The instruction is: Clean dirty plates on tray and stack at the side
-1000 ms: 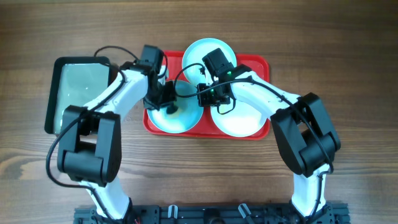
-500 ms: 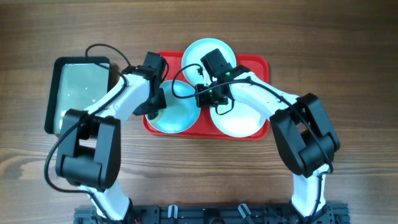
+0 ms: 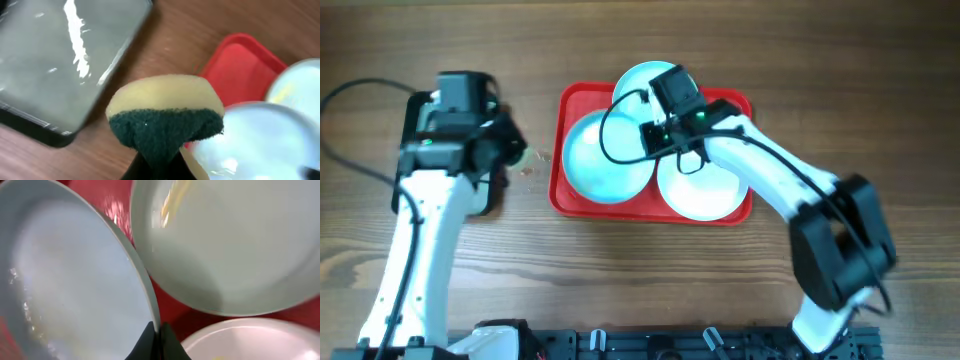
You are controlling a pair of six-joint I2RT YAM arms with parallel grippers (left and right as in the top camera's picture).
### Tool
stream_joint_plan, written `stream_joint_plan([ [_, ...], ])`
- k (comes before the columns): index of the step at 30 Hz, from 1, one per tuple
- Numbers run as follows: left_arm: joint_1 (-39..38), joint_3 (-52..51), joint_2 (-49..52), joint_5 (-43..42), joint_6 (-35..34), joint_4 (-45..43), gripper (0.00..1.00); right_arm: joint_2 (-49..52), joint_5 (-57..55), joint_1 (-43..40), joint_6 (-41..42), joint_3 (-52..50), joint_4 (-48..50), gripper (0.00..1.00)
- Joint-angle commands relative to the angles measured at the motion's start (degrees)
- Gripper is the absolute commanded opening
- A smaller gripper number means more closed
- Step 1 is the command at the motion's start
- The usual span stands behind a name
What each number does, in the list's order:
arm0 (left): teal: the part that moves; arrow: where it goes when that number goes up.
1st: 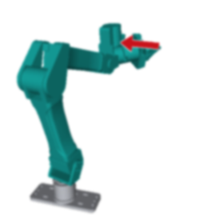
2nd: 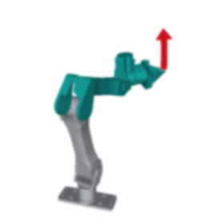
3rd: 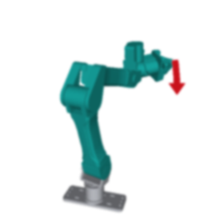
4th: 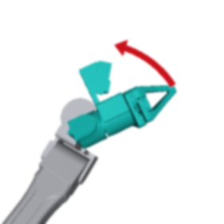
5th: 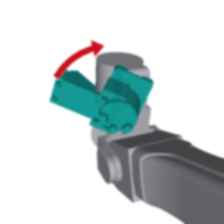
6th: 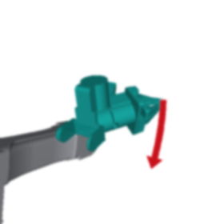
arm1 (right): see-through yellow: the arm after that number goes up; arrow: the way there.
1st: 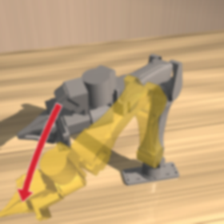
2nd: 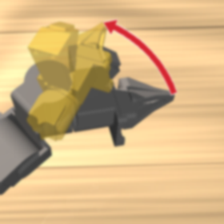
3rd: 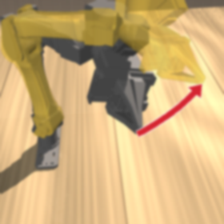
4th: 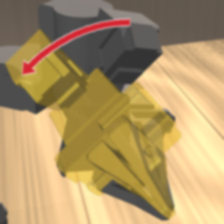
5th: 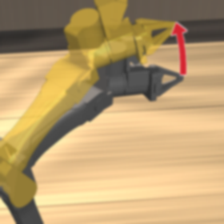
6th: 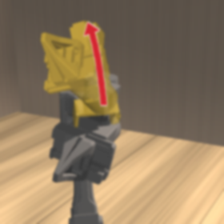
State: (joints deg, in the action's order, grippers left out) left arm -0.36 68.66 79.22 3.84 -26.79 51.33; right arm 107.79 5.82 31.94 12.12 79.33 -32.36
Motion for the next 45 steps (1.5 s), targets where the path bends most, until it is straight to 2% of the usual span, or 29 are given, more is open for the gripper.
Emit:
stream_joint_plan([
  [1,7.63,0.68,-0.57,-4.07,-0.66,2.82,0.04,-8.28,-15.21,3.48,-9.62,0.72,1.97,0.04],
  [5,11.89,0.68,-0.57,-4.07,-0.66,3.23,0.04,-11.37,-25.33,7.63,-19.50,0.72,6.54,0.04],
  [8,13.79,0.68,-0.57,-4.02,-0.20,3.80,0.04,-11.37,-32.30,11.50,-33.14,0.72,12.39,0.04],
  [16,13.88,0.68,-0.57,-4.00,1.07,3.87,0.04,-11.37,-49.27,19.80,-63.84,0.72,29.18,0.04],
  [19,13.88,0.68,-0.57,-4.00,1.07,3.85,0.04,-11.37,-52.63,21.88,-73.29,0.72,33.77,0.04],
  [21,13.88,0.68,-0.57,-4.00,1.07,3.85,0.04,-11.37,-53.96,22.97,-76.78,0.72,36.20,0.04],
  [24,13.88,0.68,-0.57,-4.00,1.07,3.85,0.04,-11.37,-54.51,23.74,-77.44,0.72,37.90,0.04],
  [26,13.88,0.68,-0.57,-4.00,1.07,3.87,0.04,-11.37,-54.53,23.56,-72.67,0.70,37.22,0.04],
  [27,13.88,0.68,-0.57,-4.00,1.07,3.87,0.04,-11.37,-54.49,23.28,-69.11,0.70,36.46,0.04],
  [28,13.88,0.68,-0.57,-4.00,1.07,3.87,0.04,-11.37,-53.02,22.40,-60.04,0.70,33.05,0.04],
  [29,13.88,0.68,-0.57,-4.00,1.07,3.87,0.04,-11.13,-48.41,21.14,-51.69,0.59,28.44,0.04],
  [30,13.88,0.68,-0.57,-4.00,1.07,3.85,0.04,-10.80,-43.25,20.04,-47.28,0.48,25.05,0.04],
  [31,13.88,0.68,-0.57,-4.00,1.07,3.85,0.04,-9.77,-32.44,17.92,-44.13,0.15,19.80,0.04],
  [32,13.88,0.68,-0.57,-4.00,1.07,3.85,0.04,-8.31,-24.00,15.85,-44.19,-0.17,15.72,0.04],
  [33,13.88,0.68,-0.57,-4.00,1.07,3.85,0.04,-7.39,-23.08,14.73,-43.78,-0.17,13.94,0.04],
  [35,13.88,0.68,-0.57,-4.00,1.07,3.85,0.04,-7.06,-29.83,13.90,-41.29,-0.15,13.73,0.04],
  [37,13.88,0.68,-0.57,-4.00,1.07,3.85,0.04,-9.49,-42.73,14.08,-37.18,-0.15,19.17,0.04],
  [38,13.88,0.68,-0.57,-4.00,1.07,3.82,0.04,-10.99,-44.54,14.23,-38.18,-0.15,21.88,0.04],
  [42,13.88,0.68,-0.57,-4.00,1.07,3.80,0.04,-16.17,-40.50,14.69,-41.77,-0.15,27.06,0.04],
  [45,13.88,0.68,-0.57,-4.00,1.05,3.56,0.04,-12.50,-36.83,13.44,-43.56,-0.46,19.02,0.04],
])
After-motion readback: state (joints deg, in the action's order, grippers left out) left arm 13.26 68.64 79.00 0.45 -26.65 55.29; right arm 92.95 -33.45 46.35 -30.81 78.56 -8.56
